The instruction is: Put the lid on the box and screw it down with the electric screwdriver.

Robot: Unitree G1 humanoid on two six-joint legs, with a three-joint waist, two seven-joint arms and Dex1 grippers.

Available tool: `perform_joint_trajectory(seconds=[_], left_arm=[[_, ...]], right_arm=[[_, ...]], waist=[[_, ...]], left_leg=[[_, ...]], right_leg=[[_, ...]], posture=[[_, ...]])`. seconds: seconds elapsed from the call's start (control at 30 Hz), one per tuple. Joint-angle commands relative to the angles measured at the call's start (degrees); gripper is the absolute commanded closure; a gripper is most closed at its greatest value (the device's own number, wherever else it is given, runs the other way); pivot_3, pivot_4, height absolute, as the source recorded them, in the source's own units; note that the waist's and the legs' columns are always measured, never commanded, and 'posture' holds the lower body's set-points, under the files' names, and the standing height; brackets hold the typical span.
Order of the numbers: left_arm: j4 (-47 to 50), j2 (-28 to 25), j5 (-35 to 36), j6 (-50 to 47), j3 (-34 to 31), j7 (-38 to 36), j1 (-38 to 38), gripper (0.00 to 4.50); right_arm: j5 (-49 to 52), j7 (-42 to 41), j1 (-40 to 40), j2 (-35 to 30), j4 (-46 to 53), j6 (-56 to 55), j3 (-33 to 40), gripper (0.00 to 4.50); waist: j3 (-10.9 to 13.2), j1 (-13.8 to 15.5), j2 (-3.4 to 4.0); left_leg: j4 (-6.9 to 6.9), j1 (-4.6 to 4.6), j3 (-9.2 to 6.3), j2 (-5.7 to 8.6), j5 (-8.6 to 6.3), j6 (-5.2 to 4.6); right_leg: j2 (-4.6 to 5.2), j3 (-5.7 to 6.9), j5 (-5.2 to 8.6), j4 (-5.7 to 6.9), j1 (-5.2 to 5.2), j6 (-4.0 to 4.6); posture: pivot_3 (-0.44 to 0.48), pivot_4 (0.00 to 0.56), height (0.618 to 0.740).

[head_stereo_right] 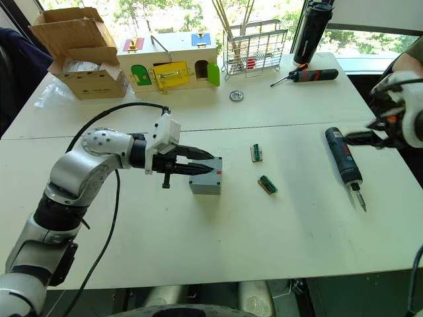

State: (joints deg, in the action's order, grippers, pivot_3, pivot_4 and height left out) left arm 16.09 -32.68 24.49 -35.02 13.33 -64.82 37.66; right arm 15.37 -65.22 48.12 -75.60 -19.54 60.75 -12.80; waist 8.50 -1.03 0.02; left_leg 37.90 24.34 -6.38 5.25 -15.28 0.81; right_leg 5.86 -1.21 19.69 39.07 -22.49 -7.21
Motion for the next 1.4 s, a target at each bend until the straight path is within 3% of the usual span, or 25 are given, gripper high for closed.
perform_joint_trajectory(seconds=[0.03,0.17,0.37,0.67,0.93,1.2,1.4], left_arm=[[4.4,0.3,1.2,0.5,0.9,0.0,-1.1,3.16],[9.5,-0.3,2.7,-1.7,1.2,0.8,-3.6,3.16],[13.5,-0.3,4.7,-5.3,0.1,4.5,-6.4,3.16],[15.0,-2.3,5.2,-6.8,-1.1,7.9,-8.1,3.16],[14.5,-2.9,4.7,-6.5,-0.3,9.3,-9.0,3.16],[14.3,-3.7,5.0,-6.7,-0.8,10.0,-9.2,3.16],[13.6,-3.4,4.8,-6.3,-0.7,10.4,-9.2,3.16]], right_arm=[[-6.3,-9.3,5.9,0.5,-9.9,-1.3,-7.6,0.24],[-13.4,-15.3,11.3,4.4,-21.8,-5.3,-14.3,0.24],[-21.1,-17.5,16.5,10.8,-34.6,-11.6,-17.3,0.24],[-26.6,-11.5,17.9,18.1,-48.9,-19.1,-14.7,0.24],[-28.9,-5.5,18.2,23.5,-54.3,-21.5,-10.9,0.24],[-33.8,-10.3,16.6,24.5,-55.5,-25.8,-12.0,2.73],[-35.9,-13.6,16.2,23.8,-55.4,-27.5,-11.9,2.73]], waist=[[0.0,-0.1,0.05],[0.0,-0.1,0.1],[0.0,0.4,0.1],[0.0,0.3,0.1],[0.0,0.0,-0.06],[-0.1,0.1,-0.18],[-0.1,0.1,-0.17]], left_leg=[[0.0,0.0,0.03,0.0,0.0,0.0],[-0.01,0.0,0.08,-0.03,0.0,0.0],[0.03,0.01,0.08,0.0,0.0,0.01],[0.05,0.02,0.04,0.02,0.01,0.03],[0.1,-0.04,0.02,0.01,0.01,0.04],[0.09,-0.15,-0.01,0.01,0.01,0.04],[0.05,-0.15,-0.06,0.0,0.01,0.05]], right_leg=[[-0.01,-0.02,0.0,0.0,0.0,0.0],[-0.02,-0.11,0.0,0.01,-0.07,0.0],[-0.01,-0.1,0.0,0.02,-0.05,0.0],[-0.01,-0.07,0.0,0.02,-0.06,0.0],[-0.02,-0.06,0.0,0.01,0.06,0.0],[-0.05,-0.05,0.0,0.0,0.17,0.0],[-0.06,-0.03,0.0,0.0,0.17,0.0]], posture=[[0.0,0.15,0.74],[0.0,0.15,0.74],[0.0,0.15,0.74],[0.0,0.15,0.74],[0.0,0.15,0.74],[0.0,0.15,0.74],[0.0,0.15,0.74]])
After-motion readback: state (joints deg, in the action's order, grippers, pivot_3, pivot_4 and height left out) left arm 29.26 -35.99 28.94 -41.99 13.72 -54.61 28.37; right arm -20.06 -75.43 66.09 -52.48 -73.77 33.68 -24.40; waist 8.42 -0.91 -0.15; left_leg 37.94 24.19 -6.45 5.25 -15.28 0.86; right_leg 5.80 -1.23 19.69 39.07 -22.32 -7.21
